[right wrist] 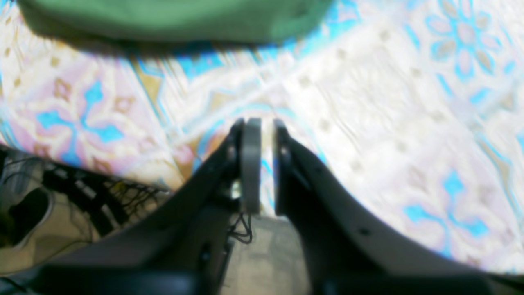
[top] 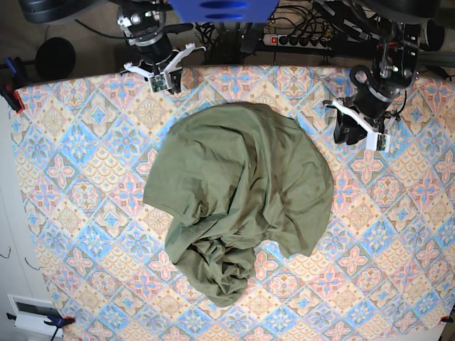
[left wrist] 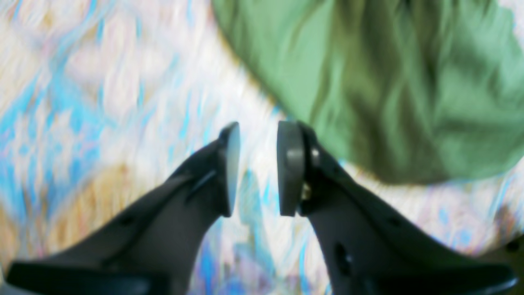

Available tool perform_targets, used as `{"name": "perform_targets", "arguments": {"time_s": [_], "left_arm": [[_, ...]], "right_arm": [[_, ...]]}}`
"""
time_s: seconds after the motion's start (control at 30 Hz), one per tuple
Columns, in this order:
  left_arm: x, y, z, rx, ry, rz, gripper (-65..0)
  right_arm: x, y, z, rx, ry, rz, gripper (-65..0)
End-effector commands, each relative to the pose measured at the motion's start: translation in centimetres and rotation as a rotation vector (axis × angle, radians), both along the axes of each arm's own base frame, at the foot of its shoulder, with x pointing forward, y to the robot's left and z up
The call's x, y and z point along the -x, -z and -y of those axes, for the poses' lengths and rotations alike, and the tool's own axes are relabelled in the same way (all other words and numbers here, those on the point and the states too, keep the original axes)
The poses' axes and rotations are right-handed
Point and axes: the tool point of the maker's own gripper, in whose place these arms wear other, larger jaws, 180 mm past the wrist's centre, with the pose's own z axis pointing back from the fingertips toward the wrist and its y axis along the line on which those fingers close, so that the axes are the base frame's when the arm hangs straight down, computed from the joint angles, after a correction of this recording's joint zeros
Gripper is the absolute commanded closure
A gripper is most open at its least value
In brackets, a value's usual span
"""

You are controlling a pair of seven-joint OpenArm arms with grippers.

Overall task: Layout the t-shirt on the table in an organized manner, then fold the t-shirt properly
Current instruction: 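Move both grippers down toward the edges of the green t-shirt heap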

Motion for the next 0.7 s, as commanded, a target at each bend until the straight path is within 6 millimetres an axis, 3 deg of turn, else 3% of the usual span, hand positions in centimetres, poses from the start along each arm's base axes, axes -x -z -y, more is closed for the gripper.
{"name": "perform_targets", "arguments": {"time_s": [0.0, 0.1, 0.43, 0.57, 0.67], "left_arm": [[-1.2, -0.7, 0.2, 0.03, -0.009, 0.02, -20.4], [-3.1, 0.3, -0.2, 0.075, -0.049, -0.013, -21.8], [-7.8, 4.8, -2.4, 0.176, -0.189, -0.121, -22.8], [-8.6, 6.2, -2.0, 0.216, -0.207, -0.186, -31.8], [-9.0, 7.4, -1.4, 0.248, -0.225, -0.22, -34.1]], "right_arm": [[-0.7, -0.8, -1.0, -0.019, -0.023, 0.029, -9.6], [-1.5, -1.1, -2.4, -0.034, -0.058, 0.029, -12.9], [-2.9, -1.5, -2.6, -0.034, -0.058, 0.06, -13.8], [-2.9, -1.5, -2.6, -0.036, -0.057, 0.06, -13.8], [-2.9, -1.6, -2.6, -0.037, -0.056, 0.06, -13.8]]}}
